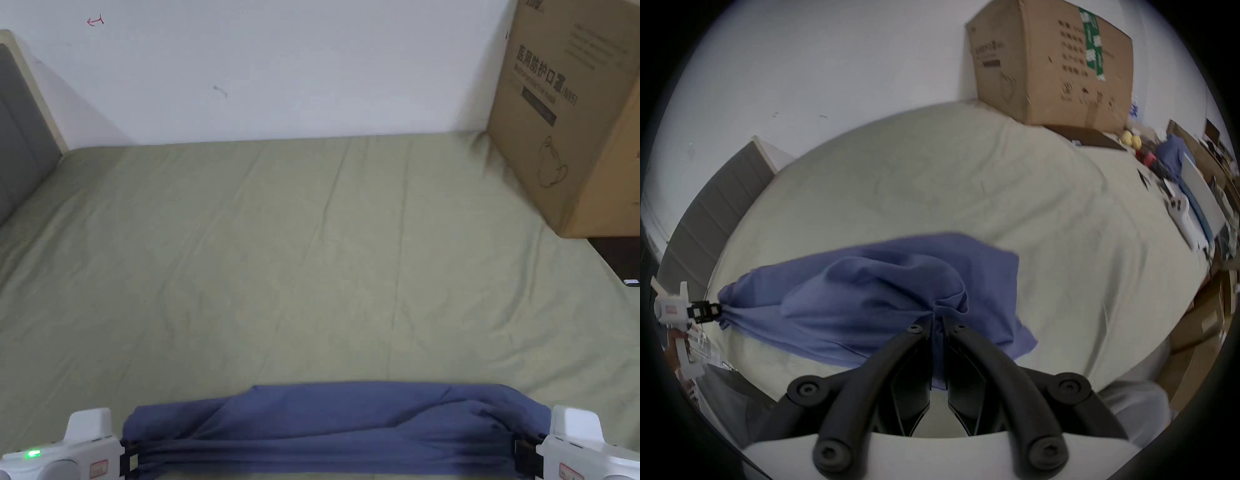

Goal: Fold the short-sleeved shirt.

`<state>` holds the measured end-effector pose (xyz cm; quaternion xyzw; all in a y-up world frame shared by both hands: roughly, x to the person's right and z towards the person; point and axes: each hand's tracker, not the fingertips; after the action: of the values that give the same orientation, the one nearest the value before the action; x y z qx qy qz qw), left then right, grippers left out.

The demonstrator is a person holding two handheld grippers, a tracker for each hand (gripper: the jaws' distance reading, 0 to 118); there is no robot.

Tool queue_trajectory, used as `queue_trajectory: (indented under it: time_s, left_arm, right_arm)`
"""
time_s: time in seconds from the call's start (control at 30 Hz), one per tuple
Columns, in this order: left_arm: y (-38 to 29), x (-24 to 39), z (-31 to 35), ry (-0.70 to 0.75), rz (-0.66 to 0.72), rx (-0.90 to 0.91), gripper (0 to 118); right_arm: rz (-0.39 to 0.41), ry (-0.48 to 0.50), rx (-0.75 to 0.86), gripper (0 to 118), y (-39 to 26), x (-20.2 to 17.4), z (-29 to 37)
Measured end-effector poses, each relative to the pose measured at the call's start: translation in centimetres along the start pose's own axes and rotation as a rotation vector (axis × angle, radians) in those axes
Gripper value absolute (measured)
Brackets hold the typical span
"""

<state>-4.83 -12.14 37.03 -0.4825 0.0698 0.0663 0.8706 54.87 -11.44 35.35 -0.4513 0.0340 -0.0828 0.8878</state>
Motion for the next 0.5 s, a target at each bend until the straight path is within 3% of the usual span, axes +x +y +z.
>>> queue_trajectory:
  time_s: [0.13, 0.2, 0.27, 0.33, 0.37, 0.4, 0.5]
  left_arm:
    - [0.1, 0.1, -0.1, 0.012, 0.010, 0.003, 2]
    - [0.3, 0.3, 0.5, 0.009, 0.014, 0.013, 19]
    - [0.8, 0.5, 1.8, 0.042, 0.007, 0.057, 64]
    - [1.4, 1.0, 3.7, 0.021, 0.025, 0.138, 107]
    - [1.9, 1.3, 4.8, 0.010, 0.027, 0.180, 113]
    - [2.6, 1.6, 5.8, 0.002, 0.021, 0.235, 113]
    - [5.0, 3.0, 9.5, -0.029, 0.013, 0.387, 113]
  right_arm:
    - [-0.014, -0.016, 0.000, 5, -0.3, -0.4, 0.1]
    - [-0.005, -0.016, 0.017, 10, 0.2, -0.9, 1.0]
    - [0.017, -0.064, 0.062, 42, 1.2, -1.7, 2.6]
    - [0.047, -0.057, 0.145, 85, 2.6, -2.4, 4.7]
    - [0.061, -0.053, 0.185, 95, 3.5, -2.8, 5.7]
    - [0.072, -0.050, 0.227, 97, 4.4, -3.3, 6.7]
    - [0.113, -0.024, 0.391, 97, 7.6, -5.3, 10.3]
